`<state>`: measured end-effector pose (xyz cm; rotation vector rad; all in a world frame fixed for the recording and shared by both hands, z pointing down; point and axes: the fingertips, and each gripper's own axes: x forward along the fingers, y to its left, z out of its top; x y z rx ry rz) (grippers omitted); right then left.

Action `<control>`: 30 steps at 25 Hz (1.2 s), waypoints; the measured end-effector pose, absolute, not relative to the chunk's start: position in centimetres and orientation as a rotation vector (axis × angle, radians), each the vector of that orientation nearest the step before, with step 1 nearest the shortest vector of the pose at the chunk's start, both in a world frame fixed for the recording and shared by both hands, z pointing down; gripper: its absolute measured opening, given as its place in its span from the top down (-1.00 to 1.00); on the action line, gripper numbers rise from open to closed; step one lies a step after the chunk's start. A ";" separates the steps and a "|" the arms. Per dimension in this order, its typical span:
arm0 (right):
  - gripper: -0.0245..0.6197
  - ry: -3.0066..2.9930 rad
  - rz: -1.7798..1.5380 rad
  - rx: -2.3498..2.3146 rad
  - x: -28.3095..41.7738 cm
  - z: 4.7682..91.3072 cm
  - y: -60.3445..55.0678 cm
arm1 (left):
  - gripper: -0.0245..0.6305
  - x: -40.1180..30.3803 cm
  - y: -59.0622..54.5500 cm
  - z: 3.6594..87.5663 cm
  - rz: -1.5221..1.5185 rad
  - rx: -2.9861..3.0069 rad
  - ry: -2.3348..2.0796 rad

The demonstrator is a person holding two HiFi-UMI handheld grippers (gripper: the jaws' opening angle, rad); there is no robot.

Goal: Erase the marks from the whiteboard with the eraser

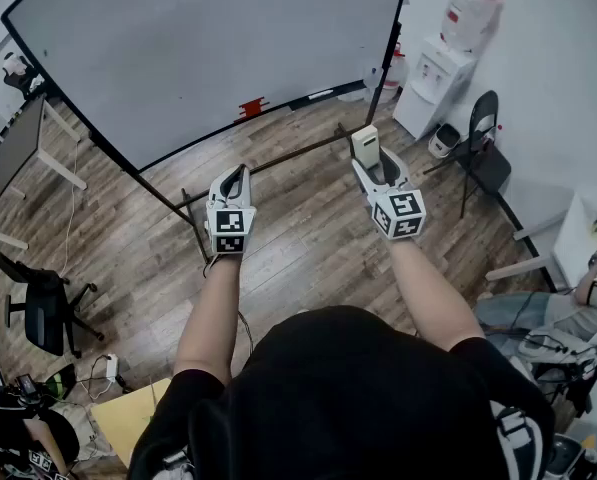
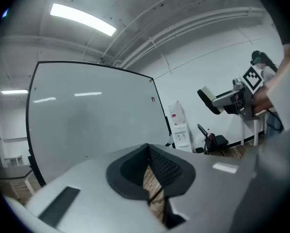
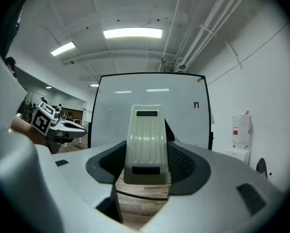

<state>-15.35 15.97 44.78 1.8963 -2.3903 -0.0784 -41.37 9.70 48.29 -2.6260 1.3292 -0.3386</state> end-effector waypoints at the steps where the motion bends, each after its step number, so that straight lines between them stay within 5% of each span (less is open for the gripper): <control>1: 0.15 -2.388 -0.073 1.898 -15.5 44.9 16.1 | 0.89 -41.6 9.8 48.3 -0.341 -2.626 1.329; 15: 0.15 -2.379 -0.034 1.958 -14.8 44.8 15.1 | 0.89 -41.3 7.7 48.4 -0.338 -2.655 1.287; 30: 0.15 -2.315 0.029 2.020 -7.1 46.0 12.1 | 0.89 -33.4 3.7 48.3 -0.396 -2.638 1.212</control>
